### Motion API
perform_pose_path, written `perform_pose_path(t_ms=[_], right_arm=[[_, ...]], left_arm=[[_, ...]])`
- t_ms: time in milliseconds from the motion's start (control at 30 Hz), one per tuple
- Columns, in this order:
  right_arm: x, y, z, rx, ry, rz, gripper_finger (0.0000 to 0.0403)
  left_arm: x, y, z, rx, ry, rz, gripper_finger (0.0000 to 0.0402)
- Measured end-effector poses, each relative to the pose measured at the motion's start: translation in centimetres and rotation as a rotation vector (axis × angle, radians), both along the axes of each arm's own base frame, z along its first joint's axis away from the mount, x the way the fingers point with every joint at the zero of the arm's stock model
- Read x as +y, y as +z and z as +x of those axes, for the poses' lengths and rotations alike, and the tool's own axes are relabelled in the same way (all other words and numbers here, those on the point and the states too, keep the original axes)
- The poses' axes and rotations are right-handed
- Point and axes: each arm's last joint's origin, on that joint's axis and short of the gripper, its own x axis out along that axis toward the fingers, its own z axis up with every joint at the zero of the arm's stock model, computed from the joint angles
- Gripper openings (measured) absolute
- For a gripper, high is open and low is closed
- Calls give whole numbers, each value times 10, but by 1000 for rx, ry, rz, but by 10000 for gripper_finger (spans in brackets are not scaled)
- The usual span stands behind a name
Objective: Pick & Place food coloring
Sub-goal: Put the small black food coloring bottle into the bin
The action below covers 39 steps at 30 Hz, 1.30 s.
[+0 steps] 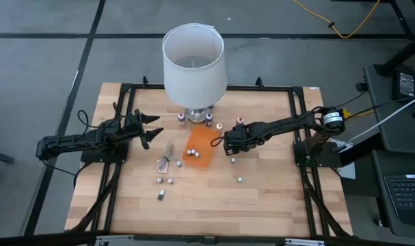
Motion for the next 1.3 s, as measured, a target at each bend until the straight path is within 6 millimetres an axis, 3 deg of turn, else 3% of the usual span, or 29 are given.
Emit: perform_pose_path(t_ms=[467, 733, 1300], right_arm=[[1, 0, 0, 9, 66, -14, 55], [3, 20, 9, 23, 225, -42, 63], [22, 93, 54, 15, 676, -126, 58]], left_arm=[[0, 0, 0, 0, 0, 0, 294], [0, 0, 0, 0, 0, 0, 294], [0, 0, 0, 0, 0, 0, 294]])
